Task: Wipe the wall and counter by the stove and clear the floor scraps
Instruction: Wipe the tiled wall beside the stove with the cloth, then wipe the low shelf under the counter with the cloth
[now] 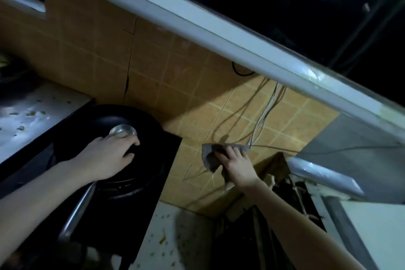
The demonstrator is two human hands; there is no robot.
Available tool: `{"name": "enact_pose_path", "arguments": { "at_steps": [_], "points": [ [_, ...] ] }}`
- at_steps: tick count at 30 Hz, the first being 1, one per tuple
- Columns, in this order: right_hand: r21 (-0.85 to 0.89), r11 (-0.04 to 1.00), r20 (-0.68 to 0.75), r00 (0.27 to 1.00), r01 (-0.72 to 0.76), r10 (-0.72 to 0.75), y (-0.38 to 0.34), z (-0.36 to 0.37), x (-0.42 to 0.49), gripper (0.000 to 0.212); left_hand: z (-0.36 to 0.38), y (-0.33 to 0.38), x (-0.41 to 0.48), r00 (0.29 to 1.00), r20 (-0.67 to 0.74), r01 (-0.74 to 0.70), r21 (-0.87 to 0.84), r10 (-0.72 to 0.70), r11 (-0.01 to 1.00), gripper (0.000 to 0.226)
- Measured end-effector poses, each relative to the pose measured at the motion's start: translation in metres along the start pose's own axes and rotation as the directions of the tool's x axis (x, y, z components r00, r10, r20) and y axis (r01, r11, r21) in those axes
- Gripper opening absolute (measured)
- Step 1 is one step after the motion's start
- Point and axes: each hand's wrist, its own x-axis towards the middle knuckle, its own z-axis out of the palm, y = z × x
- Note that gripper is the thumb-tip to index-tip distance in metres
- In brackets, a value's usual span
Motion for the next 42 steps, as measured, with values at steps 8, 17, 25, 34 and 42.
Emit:
{"name": "enact_pose_path", "arguments": {
  "at_steps": [8, 17, 25, 34, 42],
  "points": [
    [0.084, 0.995, 0.039, 0.998, -0.057, 0.054, 0.024, 0.033, -0.06, 0.06, 0.018, 0.095, -0.002, 0.995, 0.094, -0.039, 0.019, 0.037, 0.999, 0.032],
    [0.171, 0.985, 0.079, 0.996, 0.036, -0.05, 0.045, 0.08, -0.11, 0.059, 0.077, 0.19, 0.001, 0.994, 0.114, -0.007, 0.051, 0.001, 0.999, 0.032],
    [0.294, 0.956, 0.126, 0.992, -0.006, -0.032, 0.019, 0.148, -0.13, 0.05, 0.16, 0.205, -0.007, 0.98, 0.198, 0.013, 0.031, -0.019, 0.999, 0.035],
    [0.397, 0.9, 0.239, 0.967, -0.18, 0.089, -0.057, 0.292, -0.132, 0.048, 0.317, 0.176, -0.002, 0.97, 0.227, 0.068, 0.093, -0.087, 0.993, 0.033],
    [0.457, 0.858, 0.272, 0.955, -0.234, 0.116, -0.116, 0.442, -0.126, 0.049, 0.462, 0.123, 0.005, 0.974, 0.2, 0.087, 0.1, -0.106, 0.991, 0.041]
  ]
}}
